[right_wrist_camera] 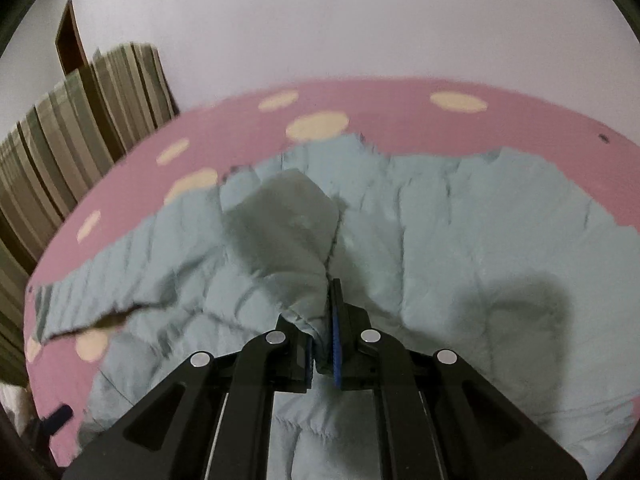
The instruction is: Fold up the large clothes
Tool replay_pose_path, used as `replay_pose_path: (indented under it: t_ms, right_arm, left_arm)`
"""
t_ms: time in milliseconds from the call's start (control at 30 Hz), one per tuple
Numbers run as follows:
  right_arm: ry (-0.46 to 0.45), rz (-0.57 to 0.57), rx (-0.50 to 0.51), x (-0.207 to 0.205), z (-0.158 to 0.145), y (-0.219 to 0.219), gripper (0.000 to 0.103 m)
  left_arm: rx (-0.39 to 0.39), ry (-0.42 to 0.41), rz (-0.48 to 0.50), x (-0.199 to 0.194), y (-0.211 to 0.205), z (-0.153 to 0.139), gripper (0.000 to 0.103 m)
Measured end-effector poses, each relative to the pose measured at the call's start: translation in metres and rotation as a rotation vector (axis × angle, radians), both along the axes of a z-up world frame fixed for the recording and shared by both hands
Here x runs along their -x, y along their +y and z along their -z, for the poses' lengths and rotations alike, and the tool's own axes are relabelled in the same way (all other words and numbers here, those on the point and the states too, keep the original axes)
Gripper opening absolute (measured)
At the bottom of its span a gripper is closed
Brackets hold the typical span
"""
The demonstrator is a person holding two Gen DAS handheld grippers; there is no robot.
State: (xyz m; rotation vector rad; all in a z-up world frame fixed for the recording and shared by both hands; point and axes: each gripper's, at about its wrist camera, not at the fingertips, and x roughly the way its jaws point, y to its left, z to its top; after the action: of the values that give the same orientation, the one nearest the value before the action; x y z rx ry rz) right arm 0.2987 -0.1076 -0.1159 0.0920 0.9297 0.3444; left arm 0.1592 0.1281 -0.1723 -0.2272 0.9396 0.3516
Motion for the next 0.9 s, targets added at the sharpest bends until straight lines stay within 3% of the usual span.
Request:
replay_pose_path:
  t_ms: [100, 167, 233, 300, 433, 467, 500, 533, 633, 800, 900]
  right_arm:
    - [0.022, -0.02, 0.017, 0.004, 0.013, 0.002, 0.014]
    - [0.026, -0.04, 0.001, 0.008, 0.014, 0.002, 0.03]
    - [0.012, -0.06, -0.03, 0.018, 0.005, -0.002, 0.055]
    - [-0.033, -0.061, -0.066, 0.028, -0.012, -0.01, 0.058]
    - [-0.105, 0.053, -0.124, 0.049, -0.045, -0.061, 0.054]
    - [-0.106, 0.122, -0.113, 0.052, -0.048, -0.084, 0.049]
    - [-0.096, 0.176, -0.106, 0.052, -0.046, -0.105, 0.035]
    - [-0.071, 0.236, -0.092, 0.051, -0.039, -0.127, 0.029]
    - [0.016, 0.367, -0.054, 0.048, -0.009, -0.175, 0.026]
    - [0.16, 0.4, -0.03, 0.044, 0.048, -0.196, 0.024]
    - [0.138, 0.405, -0.031, 0.043, 0.036, -0.193, 0.024]
  left_arm:
    - [-0.003, 0.002, 0.002, -0.001, 0.0, 0.001, 0.101]
    - [-0.003, 0.004, 0.004, -0.001, -0.001, 0.001, 0.101]
    - [-0.006, 0.005, 0.006, -0.001, -0.001, 0.001, 0.101]
    - [-0.004, 0.002, 0.005, -0.001, -0.001, 0.001, 0.101]
    - [-0.002, 0.007, 0.004, -0.002, -0.001, 0.001, 0.101]
    - [-0.002, 0.007, 0.004, -0.002, -0.001, 0.0, 0.101]
    - [0.0, 0.007, 0.006, -0.002, 0.0, 0.001, 0.101]
    - [-0.001, 0.008, 0.005, -0.002, 0.0, 0.001, 0.101]
    - [-0.003, 0.008, 0.005, -0.002, 0.0, 0.001, 0.101]
    - [-0.01, 0.016, 0.0, -0.003, -0.001, 0.003, 0.101]
    - [-0.02, 0.019, 0.001, -0.004, -0.001, 0.003, 0.101]
